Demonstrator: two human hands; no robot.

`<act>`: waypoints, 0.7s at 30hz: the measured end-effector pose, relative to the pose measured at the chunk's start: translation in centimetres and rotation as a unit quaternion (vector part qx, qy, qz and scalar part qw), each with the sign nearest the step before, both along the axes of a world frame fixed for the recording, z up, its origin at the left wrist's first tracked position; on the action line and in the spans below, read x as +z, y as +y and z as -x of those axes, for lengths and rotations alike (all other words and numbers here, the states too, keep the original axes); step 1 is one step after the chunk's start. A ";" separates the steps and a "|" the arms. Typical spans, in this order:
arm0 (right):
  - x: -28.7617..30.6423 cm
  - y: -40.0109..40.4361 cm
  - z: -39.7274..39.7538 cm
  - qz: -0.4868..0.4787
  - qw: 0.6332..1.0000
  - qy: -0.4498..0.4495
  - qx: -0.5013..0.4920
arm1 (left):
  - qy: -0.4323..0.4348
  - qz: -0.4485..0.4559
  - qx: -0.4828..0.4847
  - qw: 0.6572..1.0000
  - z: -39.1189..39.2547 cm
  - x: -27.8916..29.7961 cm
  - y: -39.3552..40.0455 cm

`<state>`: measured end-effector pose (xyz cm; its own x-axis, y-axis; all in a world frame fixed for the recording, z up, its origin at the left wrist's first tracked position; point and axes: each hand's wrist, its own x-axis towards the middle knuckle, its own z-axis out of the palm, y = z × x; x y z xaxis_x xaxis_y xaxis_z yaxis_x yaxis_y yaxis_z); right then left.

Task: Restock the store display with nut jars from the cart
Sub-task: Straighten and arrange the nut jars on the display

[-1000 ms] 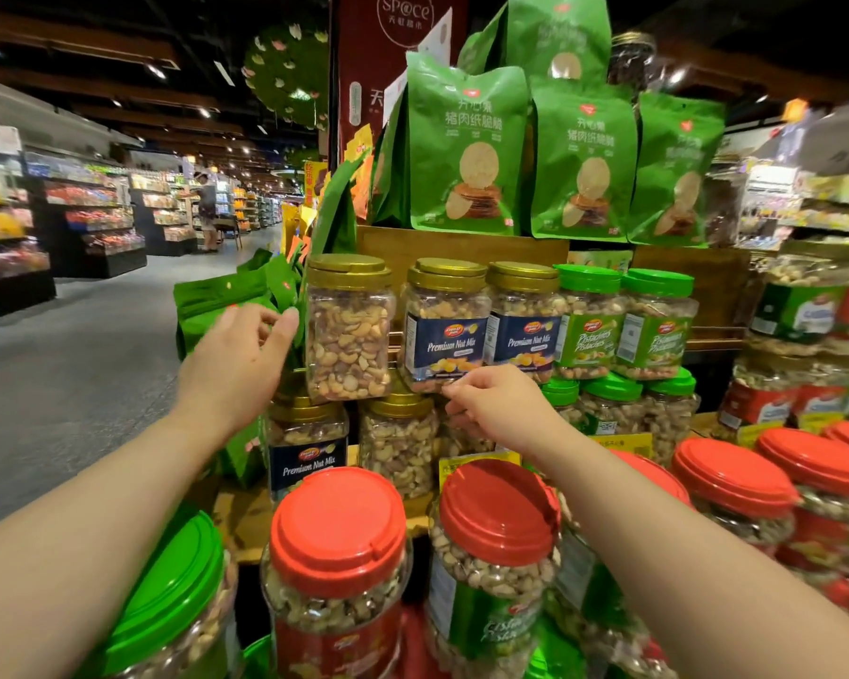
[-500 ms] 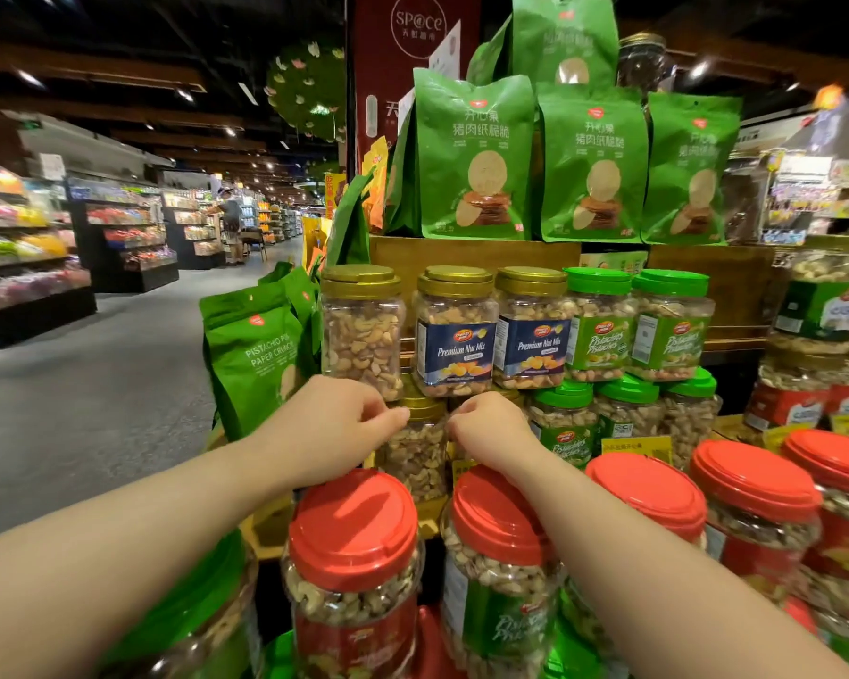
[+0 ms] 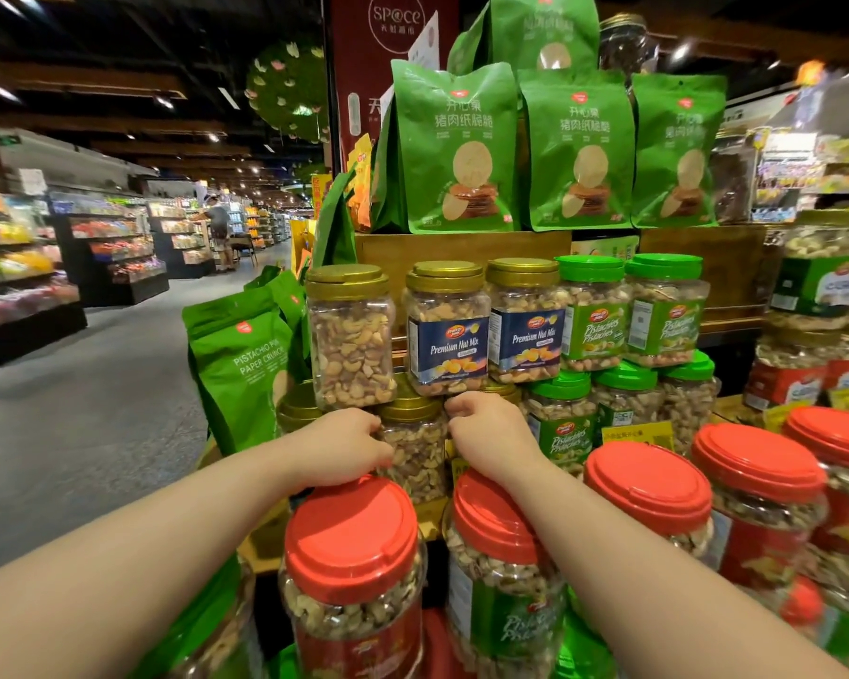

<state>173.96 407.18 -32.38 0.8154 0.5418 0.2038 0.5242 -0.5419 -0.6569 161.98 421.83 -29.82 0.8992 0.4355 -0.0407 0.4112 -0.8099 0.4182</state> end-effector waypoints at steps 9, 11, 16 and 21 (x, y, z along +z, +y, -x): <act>0.0 0.3 0.2 0.061 0.998 -0.012 0.029 | -0.033 0.082 0.015 0.996 0.1 -1.1 1.0; 0.0 0.2 0.3 0.075 0.996 -0.020 0.034 | -0.039 0.081 0.005 0.996 0.2 -1.3 1.2; -0.1 0.2 0.5 0.089 0.995 -0.032 0.037 | -0.060 0.095 -0.002 0.994 0.1 -1.5 1.9; -0.1 0.4 0.6 0.124 0.991 -0.040 0.039 | -0.068 0.092 -0.010 0.993 -0.1 -1.8 2.4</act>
<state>173.38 407.60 -32.46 0.7560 0.6436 0.1195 0.6157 -0.6371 -0.4638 162.09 424.27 -31.63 0.9102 0.4141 0.0044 0.3256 -0.7221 0.6104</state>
